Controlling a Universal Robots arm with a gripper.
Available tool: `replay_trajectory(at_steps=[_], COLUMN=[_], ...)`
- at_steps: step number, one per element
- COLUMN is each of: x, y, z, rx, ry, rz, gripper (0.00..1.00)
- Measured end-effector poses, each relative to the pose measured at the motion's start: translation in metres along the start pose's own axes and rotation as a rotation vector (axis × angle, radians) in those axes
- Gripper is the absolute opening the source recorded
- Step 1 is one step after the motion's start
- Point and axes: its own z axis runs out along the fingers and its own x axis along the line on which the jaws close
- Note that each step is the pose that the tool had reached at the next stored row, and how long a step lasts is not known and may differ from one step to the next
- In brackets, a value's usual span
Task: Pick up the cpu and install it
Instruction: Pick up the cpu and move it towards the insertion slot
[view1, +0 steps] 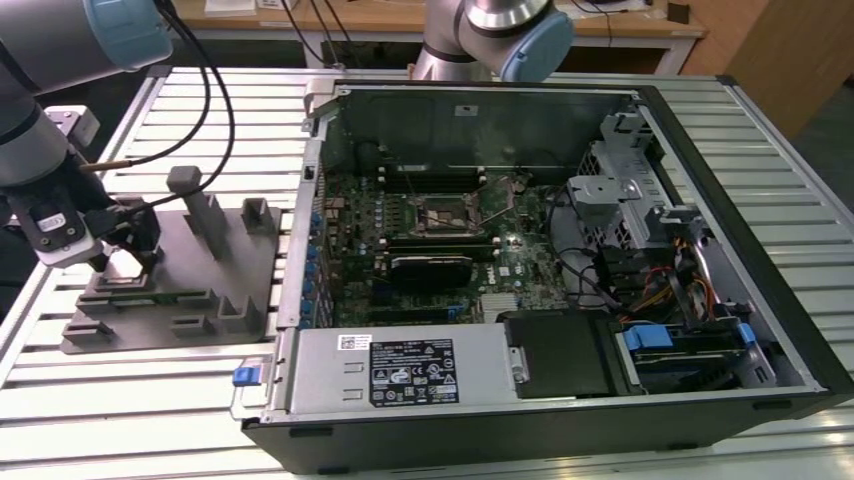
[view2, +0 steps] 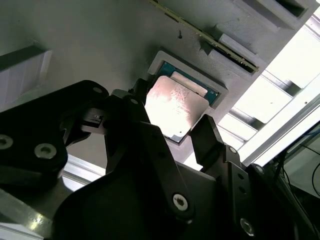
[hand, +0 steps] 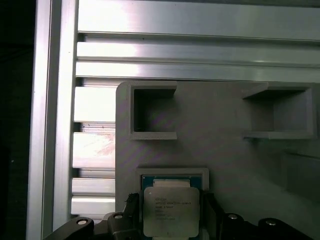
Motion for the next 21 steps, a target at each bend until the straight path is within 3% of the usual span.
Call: replay_trajectory(at_steps=[21], x=[0.0004], y=[0.0002], z=[-0.0038], rx=[-0.0072], ry=[0.0000], rz=[0.000], gripper=[0.62])
